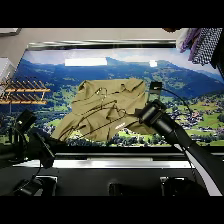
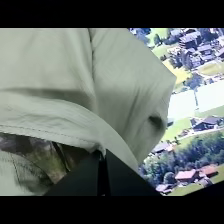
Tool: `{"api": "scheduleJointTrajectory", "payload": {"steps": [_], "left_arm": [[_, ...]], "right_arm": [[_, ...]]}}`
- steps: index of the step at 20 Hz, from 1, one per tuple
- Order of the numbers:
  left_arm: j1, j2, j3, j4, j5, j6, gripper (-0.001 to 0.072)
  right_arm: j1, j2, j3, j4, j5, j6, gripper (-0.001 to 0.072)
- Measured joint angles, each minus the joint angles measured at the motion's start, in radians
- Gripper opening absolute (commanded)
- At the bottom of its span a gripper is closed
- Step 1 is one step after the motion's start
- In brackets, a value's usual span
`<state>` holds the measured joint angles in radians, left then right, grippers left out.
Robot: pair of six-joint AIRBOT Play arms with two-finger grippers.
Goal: Fold the clothes and pants, and hang the long-sleeved shirts on hangers.
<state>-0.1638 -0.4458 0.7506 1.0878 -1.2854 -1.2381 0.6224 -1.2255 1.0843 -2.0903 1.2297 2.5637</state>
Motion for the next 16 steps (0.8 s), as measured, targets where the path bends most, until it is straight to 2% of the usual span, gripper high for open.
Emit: {"api": "scheduleJointTrajectory", "payload": {"steps": [4,11,16], "left_arm": [[-0.004,-0.003,-0.019,-0.008,-0.009,0.009,0.0014],[-0.021,-0.069,-0.031,-0.079,0.044,0.102,0.0014],[-0.060,-0.090,-0.032,-0.106,0.026,0.129,0.0014]], "right_arm": [[-0.010,0.000,0.000,0.042,-0.056,-0.013,0.0023],[-0.012,0.000,0.000,0.143,-0.113,-0.089,0.0023],[-0.012,0.001,0.000,0.152,-0.091,-0.110,0.0022]]}}
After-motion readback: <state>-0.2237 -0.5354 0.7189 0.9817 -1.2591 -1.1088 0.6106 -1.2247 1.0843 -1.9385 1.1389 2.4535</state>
